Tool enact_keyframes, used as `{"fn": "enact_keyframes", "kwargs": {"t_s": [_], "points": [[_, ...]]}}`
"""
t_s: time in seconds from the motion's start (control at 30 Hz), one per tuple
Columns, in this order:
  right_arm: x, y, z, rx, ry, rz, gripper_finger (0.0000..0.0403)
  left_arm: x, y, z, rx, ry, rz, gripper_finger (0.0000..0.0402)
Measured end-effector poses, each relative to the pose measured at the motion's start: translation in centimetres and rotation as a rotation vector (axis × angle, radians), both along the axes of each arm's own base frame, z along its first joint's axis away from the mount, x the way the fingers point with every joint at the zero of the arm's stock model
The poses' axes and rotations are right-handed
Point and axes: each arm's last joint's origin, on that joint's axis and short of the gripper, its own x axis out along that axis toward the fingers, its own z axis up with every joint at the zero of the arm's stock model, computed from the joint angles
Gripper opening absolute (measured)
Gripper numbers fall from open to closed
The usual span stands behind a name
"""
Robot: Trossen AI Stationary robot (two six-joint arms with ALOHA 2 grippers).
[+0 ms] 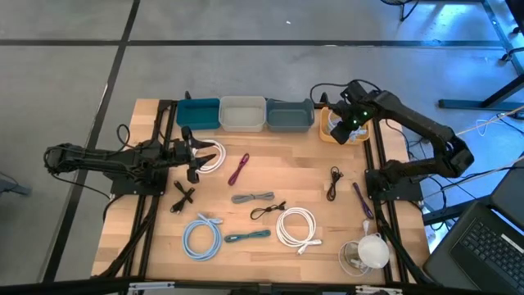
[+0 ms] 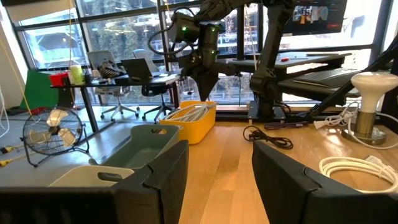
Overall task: Pick & Place USB Port
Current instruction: Put the blue HDMI cable into the yellow bin
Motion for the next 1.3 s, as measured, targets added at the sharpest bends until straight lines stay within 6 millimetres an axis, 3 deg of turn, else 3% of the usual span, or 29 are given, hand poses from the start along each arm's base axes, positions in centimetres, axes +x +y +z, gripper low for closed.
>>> {"fn": "enact_keyframes", "kwargs": {"t_s": [0.23, 0.53, 0.67, 1.07, 1.3], "points": [[0.6, 0.0, 0.0, -0.076, 0.031, 0.033, 0.002, 0.0, 0.0, 0.0, 0.0, 0.0, 0.0, 0.0169], [2.0, -1.5, -3.0, -0.001, 0.14, 0.056, 0.0148, 0.0, 0.0, 0.0, 0.023, 0.006, 0.001, 0.0169], [2.3, -1.8, -3.6, 0.012, 0.156, 0.06, 0.0173, 0.0, 0.0, 0.0, 0.041, 0.011, 0.002, 0.0169], [2.3, -2.2, -3.7, -0.078, 0.219, 0.075, 0.0099, 0.0, 0.0, 0.0, 0.042, 0.012, 0.002, 0.0169], [2.3, -2.3, -3.7, -0.089, 0.218, 0.079, 0.0083, 0.0, 0.0, 0.0, 0.042, 0.011, 0.002, 0.0169]]}}
